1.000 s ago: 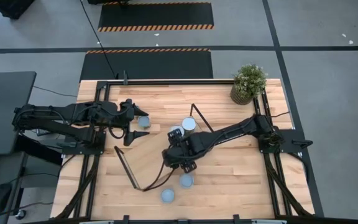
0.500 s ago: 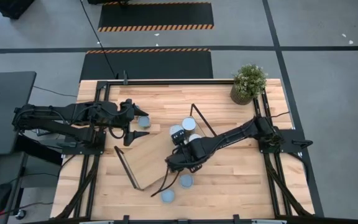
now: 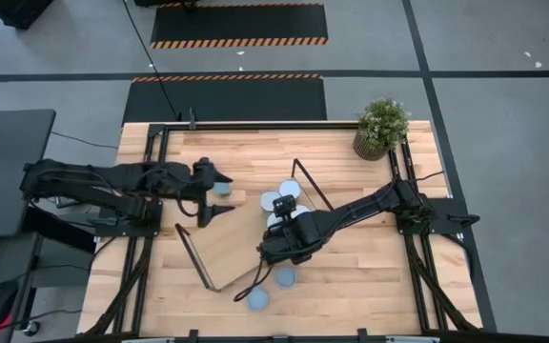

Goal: Pick and place cans onto a shelf
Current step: Put the canned peas on the shelf

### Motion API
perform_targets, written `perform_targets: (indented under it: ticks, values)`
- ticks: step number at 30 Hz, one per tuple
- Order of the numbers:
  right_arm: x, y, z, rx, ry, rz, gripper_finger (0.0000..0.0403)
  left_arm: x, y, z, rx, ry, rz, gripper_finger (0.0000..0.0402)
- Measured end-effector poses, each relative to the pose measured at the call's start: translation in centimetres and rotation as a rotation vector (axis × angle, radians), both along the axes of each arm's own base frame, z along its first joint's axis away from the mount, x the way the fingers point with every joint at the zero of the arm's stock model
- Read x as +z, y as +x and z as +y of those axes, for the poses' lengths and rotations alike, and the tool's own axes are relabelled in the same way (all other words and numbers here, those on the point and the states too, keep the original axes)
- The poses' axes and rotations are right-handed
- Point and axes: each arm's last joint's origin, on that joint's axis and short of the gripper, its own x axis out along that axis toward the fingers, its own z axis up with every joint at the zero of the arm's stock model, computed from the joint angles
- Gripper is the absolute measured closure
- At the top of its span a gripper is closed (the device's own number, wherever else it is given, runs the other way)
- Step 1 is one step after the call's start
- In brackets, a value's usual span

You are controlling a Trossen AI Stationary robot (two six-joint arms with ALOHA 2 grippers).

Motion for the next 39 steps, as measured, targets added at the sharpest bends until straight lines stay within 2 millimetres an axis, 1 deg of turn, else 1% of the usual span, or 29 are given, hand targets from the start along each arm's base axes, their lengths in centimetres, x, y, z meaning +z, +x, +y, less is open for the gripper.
perform_targets:
  ticks: [2,5,9,14,17,22,24,26,31,35,39]
  values:
    - [0.2,-0.5,0.3,-0.031,0.004,0.001,0.0053,-0.9,0.3,-0.1,0.023,0.013,0.027,0.0005]
    - [1.1,-1.4,0.8,-0.061,0.017,-0.025,0.0053,-1.7,0.9,-0.6,0.053,0.049,0.044,0.0005]
    - [2.2,-2.2,2.0,-0.067,0.008,-0.099,0.0053,-2.2,1.9,-1.8,0.043,0.081,0.046,0.0005]
    - [2.5,-2.8,3.2,-0.056,-0.048,-0.158,0.0053,-3.3,2.9,-3.6,0.062,0.146,0.059,0.0005]
    - [2.1,-2.7,3.5,-0.064,-0.051,-0.178,0.0053,-4.0,3.6,-4.5,0.106,0.197,0.066,0.0005]
    - [0.8,-2.6,3.5,-0.078,-0.062,-0.169,0.0053,-5.5,4.9,-5.7,0.144,0.254,0.075,0.0005]
    - [0.2,-2.6,3.6,-0.075,-0.078,-0.171,0.0053,-5.9,5.3,-6.1,0.16,0.28,0.078,0.0005]
    - [0.1,-2.6,3.8,-0.07,-0.081,-0.191,0.0053,-6.3,5.5,-6.5,0.182,0.313,0.079,0.0005]
    - [-0.1,-3.2,4.0,-0.063,-0.107,-0.244,0.0053,-6.9,5.8,-7.5,0.245,0.383,0.061,0.0005]
    - [-1.0,-3.7,3.7,-0.061,-0.092,-0.278,0.0053,-7.6,6.5,-8.5,0.266,0.416,0.031,0.0005]
    - [-1.9,-4.3,3.4,-0.048,-0.066,-0.328,0.0053,-8.5,7.5,-9.0,0.263,0.442,0.011,0.0005]
